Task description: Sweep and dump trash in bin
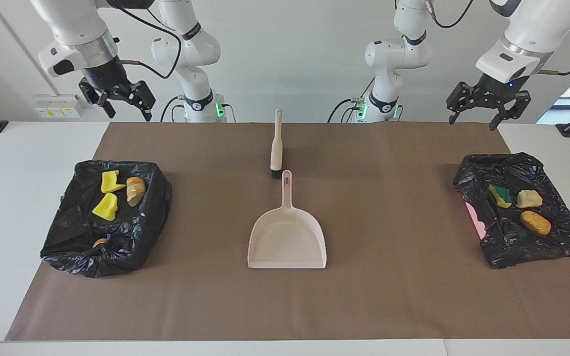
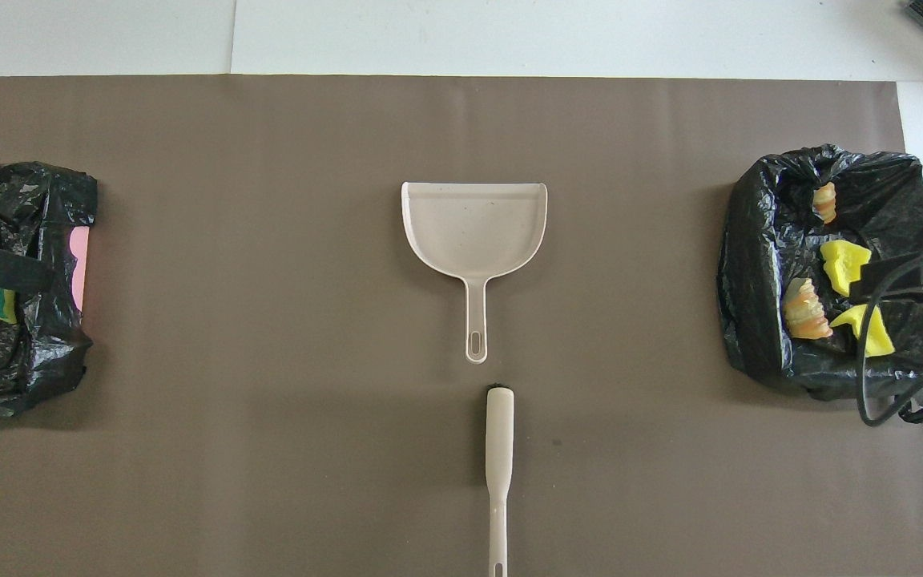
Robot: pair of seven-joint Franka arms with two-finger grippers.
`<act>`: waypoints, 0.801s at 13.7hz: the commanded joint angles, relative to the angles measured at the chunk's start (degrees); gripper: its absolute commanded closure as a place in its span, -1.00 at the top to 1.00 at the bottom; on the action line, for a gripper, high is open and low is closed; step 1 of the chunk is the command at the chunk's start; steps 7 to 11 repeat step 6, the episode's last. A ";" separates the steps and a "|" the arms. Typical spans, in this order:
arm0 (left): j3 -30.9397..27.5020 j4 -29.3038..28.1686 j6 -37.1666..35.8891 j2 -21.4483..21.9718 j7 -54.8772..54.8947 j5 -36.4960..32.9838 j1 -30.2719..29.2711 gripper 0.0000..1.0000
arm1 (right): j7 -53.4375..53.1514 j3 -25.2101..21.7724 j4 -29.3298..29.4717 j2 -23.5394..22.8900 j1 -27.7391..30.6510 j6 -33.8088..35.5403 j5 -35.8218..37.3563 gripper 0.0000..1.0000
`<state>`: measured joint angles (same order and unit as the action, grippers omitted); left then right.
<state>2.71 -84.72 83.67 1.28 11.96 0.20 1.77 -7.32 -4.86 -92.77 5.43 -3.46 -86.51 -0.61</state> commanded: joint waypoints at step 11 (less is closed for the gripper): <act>0.89 4.12 -4.57 -0.93 -0.10 0.50 -0.72 1.00 | 1.52 0.29 -1.36 1.07 0.74 -1.12 -0.18 1.00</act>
